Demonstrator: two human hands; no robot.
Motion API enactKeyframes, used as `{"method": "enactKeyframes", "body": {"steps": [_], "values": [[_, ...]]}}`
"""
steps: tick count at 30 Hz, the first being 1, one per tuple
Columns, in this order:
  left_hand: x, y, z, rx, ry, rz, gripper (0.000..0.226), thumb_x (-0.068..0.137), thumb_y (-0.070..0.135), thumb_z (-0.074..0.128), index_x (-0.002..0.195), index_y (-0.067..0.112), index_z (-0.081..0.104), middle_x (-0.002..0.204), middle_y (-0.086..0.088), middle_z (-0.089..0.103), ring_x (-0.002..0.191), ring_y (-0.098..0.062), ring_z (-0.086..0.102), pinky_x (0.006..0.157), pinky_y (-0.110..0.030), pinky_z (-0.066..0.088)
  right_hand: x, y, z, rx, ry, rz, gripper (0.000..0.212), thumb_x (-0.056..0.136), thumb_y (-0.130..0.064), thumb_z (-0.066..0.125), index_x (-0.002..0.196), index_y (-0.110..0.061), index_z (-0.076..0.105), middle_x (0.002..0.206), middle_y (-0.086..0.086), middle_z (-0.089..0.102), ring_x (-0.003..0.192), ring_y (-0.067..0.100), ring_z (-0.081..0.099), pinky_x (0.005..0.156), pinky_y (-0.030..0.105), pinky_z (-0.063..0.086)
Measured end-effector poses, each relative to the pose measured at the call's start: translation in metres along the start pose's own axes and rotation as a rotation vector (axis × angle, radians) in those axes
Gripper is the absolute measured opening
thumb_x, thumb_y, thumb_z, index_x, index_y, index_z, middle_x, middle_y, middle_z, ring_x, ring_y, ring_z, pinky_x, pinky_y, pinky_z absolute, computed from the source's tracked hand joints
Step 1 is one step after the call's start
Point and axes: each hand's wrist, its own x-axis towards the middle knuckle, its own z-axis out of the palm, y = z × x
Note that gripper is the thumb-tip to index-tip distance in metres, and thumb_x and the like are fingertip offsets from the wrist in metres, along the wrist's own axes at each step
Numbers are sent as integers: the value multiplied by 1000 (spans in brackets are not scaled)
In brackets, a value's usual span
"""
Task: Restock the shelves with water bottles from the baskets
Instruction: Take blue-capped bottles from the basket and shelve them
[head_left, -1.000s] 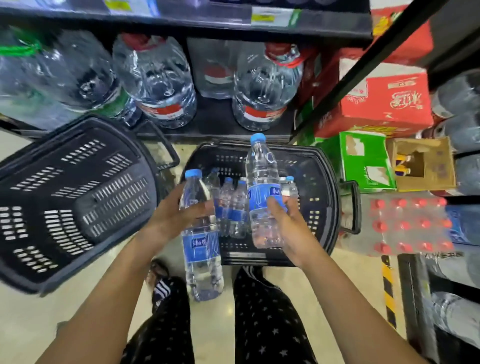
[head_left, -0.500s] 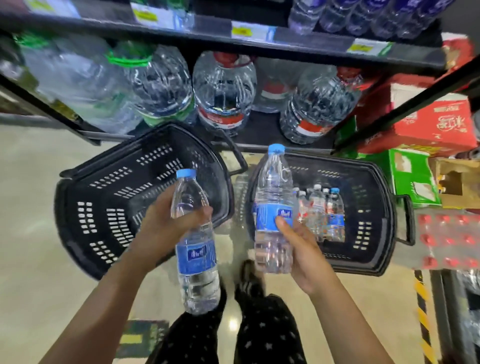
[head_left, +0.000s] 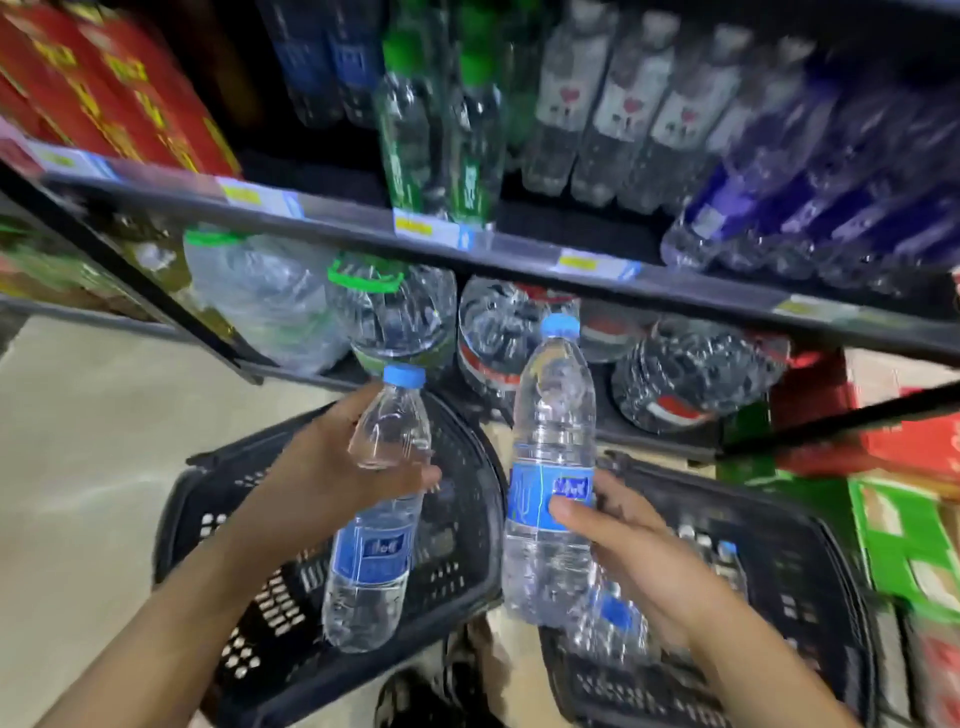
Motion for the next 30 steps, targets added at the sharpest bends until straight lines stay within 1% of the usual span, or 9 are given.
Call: {"method": "enactKeyframes", "body": {"steps": [4, 7, 10, 14, 16, 21, 23, 26, 30], "values": [[16, 28, -34, -22, 133, 46, 54, 59, 32, 83, 107, 40, 59, 94, 16, 73, 80, 3, 69, 68, -15, 49, 19, -51, 30, -26, -57, -79, 31, 90, 3, 53, 89, -28, 50, 61, -29, 65, 62, -16, 61, 57, 1, 44], [28, 39, -66, -44, 149, 94, 57, 61, 37, 82, 113, 32, 59, 99, 13, 73, 90, -2, 69, 79, -25, 51, 43, -62, 50, -76, -74, -111, 21, 86, -4, 60, 101, -18, 58, 82, -16, 74, 78, -6, 66, 68, 7, 48], [48, 42, -98, -66, 182, 140, 72, 60, 37, 88, 124, 35, 55, 107, 6, 72, 100, -10, 68, 89, -34, 53, 69, -77, 80, -117, -42, -156, 35, 81, -15, 71, 113, -15, 60, 106, 0, 73, 101, 13, 67, 88, 23, 51], [84, 43, -144, -31, 273, 206, 90, 52, 45, 92, 131, 31, 51, 102, 7, 74, 97, -10, 69, 92, -37, 53, 112, -97, 127, -144, 0, -230, 56, 67, -37, 77, 117, -15, 60, 112, 2, 71, 110, 23, 65, 103, 41, 46], [101, 46, -166, 13, 294, 266, 76, 56, 43, 91, 122, 34, 54, 99, 6, 73, 93, -10, 68, 86, -31, 54, 133, -106, 150, -166, 33, -270, 59, 63, -44, 78, 115, -20, 62, 110, -2, 72, 107, 19, 66, 102, 40, 46], [142, 64, -209, 46, 224, 487, 54, 70, 18, 85, 114, 26, 55, 88, 16, 67, 79, -4, 65, 73, -22, 51, 185, -138, 201, -157, 141, -371, 28, 85, -25, 70, 111, -16, 63, 103, -4, 73, 94, 6, 67, 83, 17, 51], [160, 71, -223, 51, 249, 547, 57, 70, 19, 84, 118, 22, 54, 91, 13, 67, 79, -7, 65, 74, -26, 53, 204, -155, 215, -181, 198, -414, 30, 87, -25, 69, 114, -14, 63, 105, -1, 72, 99, 12, 67, 87, 26, 50], [184, 74, -238, 133, 223, 657, 66, 68, 32, 83, 123, 17, 50, 106, 1, 66, 96, -21, 65, 91, -50, 51, 227, -183, 228, -203, 285, -510, 32, 87, -23, 70, 115, -11, 61, 107, 1, 71, 100, 15, 67, 91, 32, 51], [202, 69, -242, 222, 296, 676, 84, 63, 54, 81, 132, 20, 47, 116, 2, 65, 110, -21, 63, 95, -46, 49, 247, -202, 230, -280, 338, -561, 32, 85, -21, 72, 113, -13, 58, 107, 1, 70, 99, 16, 67, 94, 37, 52]]}}
